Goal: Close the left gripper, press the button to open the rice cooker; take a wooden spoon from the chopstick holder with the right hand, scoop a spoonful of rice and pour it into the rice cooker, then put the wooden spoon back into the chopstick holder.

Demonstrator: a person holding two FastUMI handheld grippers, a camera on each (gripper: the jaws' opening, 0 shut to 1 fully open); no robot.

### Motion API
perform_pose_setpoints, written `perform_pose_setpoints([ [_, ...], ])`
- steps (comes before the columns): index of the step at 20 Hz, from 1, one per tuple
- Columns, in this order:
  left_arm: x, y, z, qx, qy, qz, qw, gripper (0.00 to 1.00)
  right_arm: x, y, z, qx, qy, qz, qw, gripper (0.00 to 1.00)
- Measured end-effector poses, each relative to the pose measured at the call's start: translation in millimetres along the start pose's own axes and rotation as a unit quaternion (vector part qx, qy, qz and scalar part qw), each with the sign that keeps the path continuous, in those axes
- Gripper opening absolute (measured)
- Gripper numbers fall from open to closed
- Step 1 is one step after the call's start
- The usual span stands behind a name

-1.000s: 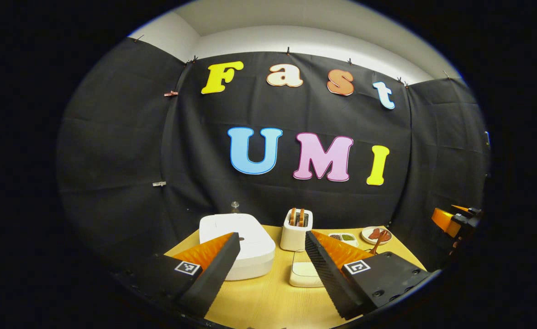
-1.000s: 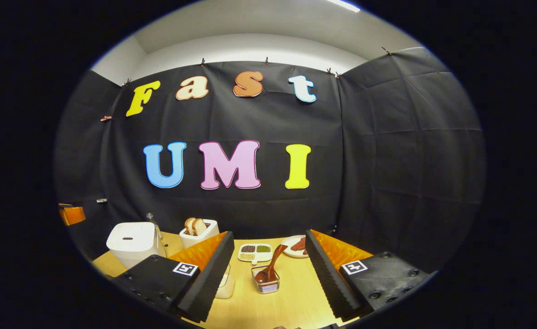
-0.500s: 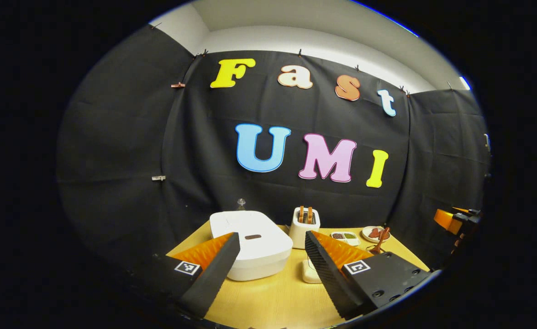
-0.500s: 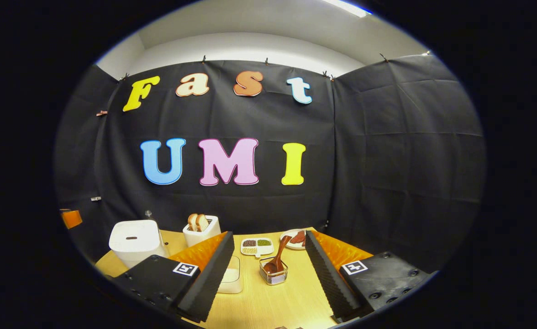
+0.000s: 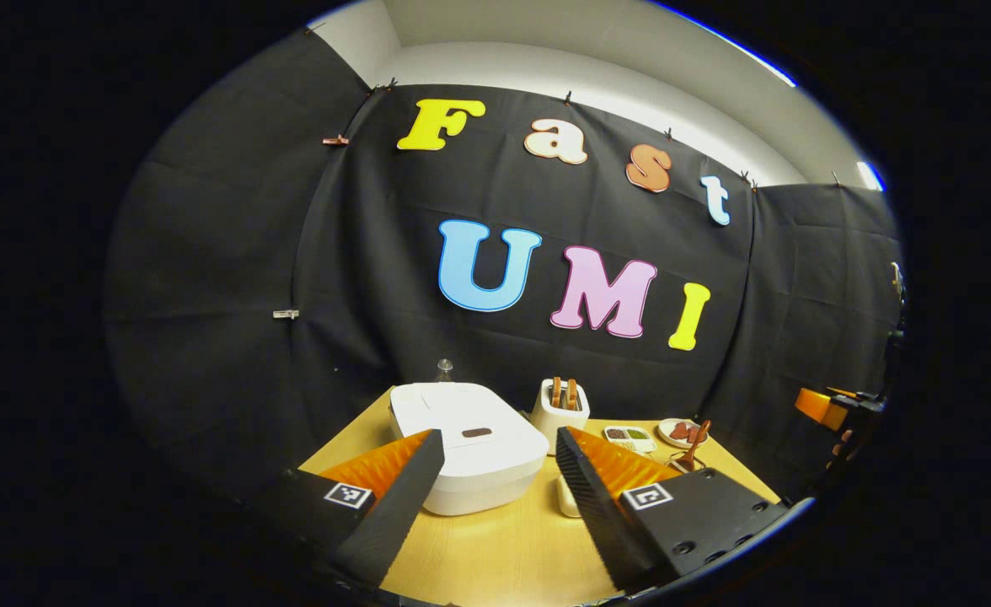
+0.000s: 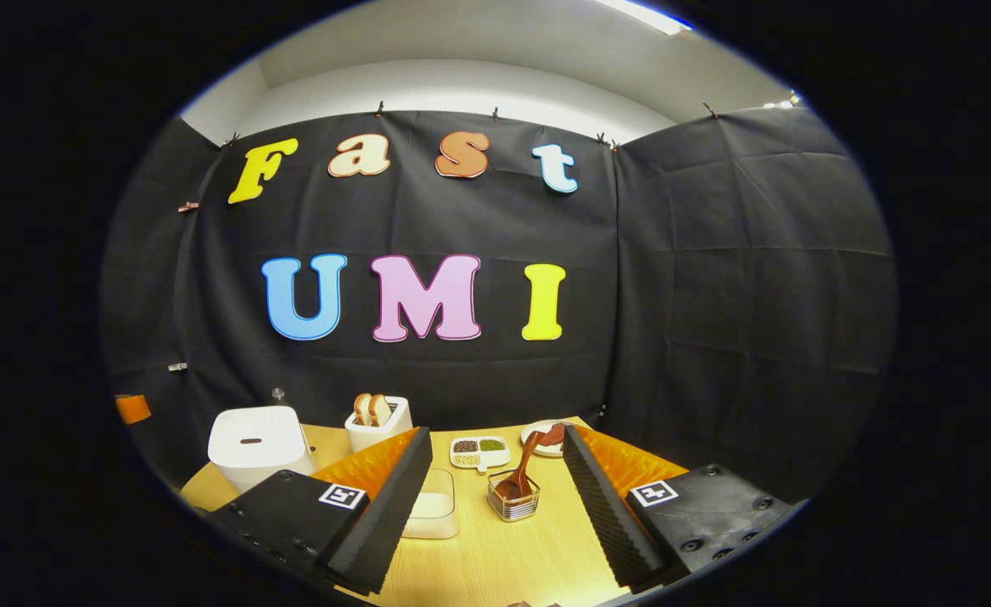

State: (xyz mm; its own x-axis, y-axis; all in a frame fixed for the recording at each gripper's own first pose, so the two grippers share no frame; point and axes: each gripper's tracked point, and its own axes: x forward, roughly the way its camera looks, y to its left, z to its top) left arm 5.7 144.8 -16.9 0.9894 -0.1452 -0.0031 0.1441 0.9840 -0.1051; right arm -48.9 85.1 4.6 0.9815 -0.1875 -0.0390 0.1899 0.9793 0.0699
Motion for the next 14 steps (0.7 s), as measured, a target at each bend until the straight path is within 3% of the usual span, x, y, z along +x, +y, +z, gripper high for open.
perform_pose_setpoints([
  [4, 31.1, 2.1, 4.4, -0.004, 0.022, 0.003, 1.000, 0.76, 15.8, -2.6, -7.0, -0.005, 0.004, 0.010, 1.000, 0.98],
  [6, 52.5, 3.5, 7.7, 0.009, 0.032, 0.010, 0.999, 0.51, 25.1, -4.4, -12.8, -0.001, 0.012, 0.018, 1.000, 0.98],
  [9, 83.9, 0.9, 5.5, 0.016, 0.052, 0.017, 0.998, 0.32, 46.0, -10.8, -18.8, -0.002, 0.019, 0.026, 0.999, 0.98],
  [10, 96.5, 0.7, 3.9, 0.014, 0.059, 0.020, 0.998, 0.21, 51.8, -13.7, -21.2, -0.003, 0.022, 0.027, 0.999, 0.98],
  [12, 119.1, 0.8, -0.5, 0.011, 0.072, 0.026, 0.997, 0.09, 65.7, -20.9, -26.6, 0.000, 0.029, 0.030, 0.999, 0.98],
  [14, 139.8, 2.0, -9.6, 0.010, 0.088, 0.034, 0.995, 0.08, 79.4, -26.7, -35.1, 0.004, 0.041, 0.030, 0.999, 0.98],
])
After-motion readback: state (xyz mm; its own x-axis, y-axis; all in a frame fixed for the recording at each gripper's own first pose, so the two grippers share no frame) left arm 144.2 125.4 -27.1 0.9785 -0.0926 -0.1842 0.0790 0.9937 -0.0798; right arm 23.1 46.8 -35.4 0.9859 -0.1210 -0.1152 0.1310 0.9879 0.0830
